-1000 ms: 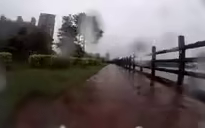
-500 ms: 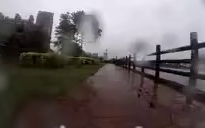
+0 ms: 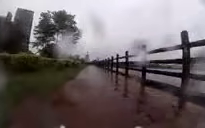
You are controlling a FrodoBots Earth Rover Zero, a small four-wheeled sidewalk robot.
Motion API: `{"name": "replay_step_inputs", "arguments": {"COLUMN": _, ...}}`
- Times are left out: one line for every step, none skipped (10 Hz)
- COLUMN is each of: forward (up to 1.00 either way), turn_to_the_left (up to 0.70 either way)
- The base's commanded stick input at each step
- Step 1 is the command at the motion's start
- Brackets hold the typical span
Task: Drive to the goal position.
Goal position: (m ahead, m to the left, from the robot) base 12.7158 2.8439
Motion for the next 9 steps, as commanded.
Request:
{"name": "replay_step_inputs", "arguments": {"forward": 1.00, "turn_to_the_left": 0.00}}
{"name": "replay_step_inputs", "arguments": {"forward": 1.00, "turn_to_the_left": 0.00}}
{"name": "replay_step_inputs", "arguments": {"forward": 1.00, "turn_to_the_left": 0.00}}
{"name": "replay_step_inputs", "arguments": {"forward": 1.00, "turn_to_the_left": 0.00}}
{"name": "replay_step_inputs", "arguments": {"forward": 1.00, "turn_to_the_left": 0.00}}
{"name": "replay_step_inputs", "arguments": {"forward": 1.00, "turn_to_the_left": 0.00}}
{"name": "replay_step_inputs", "arguments": {"forward": 1.00, "turn_to_the_left": 0.00}}
{"name": "replay_step_inputs", "arguments": {"forward": 1.00, "turn_to_the_left": 0.00}}
{"name": "replay_step_inputs", "arguments": {"forward": 1.00, "turn_to_the_left": 0.00}}
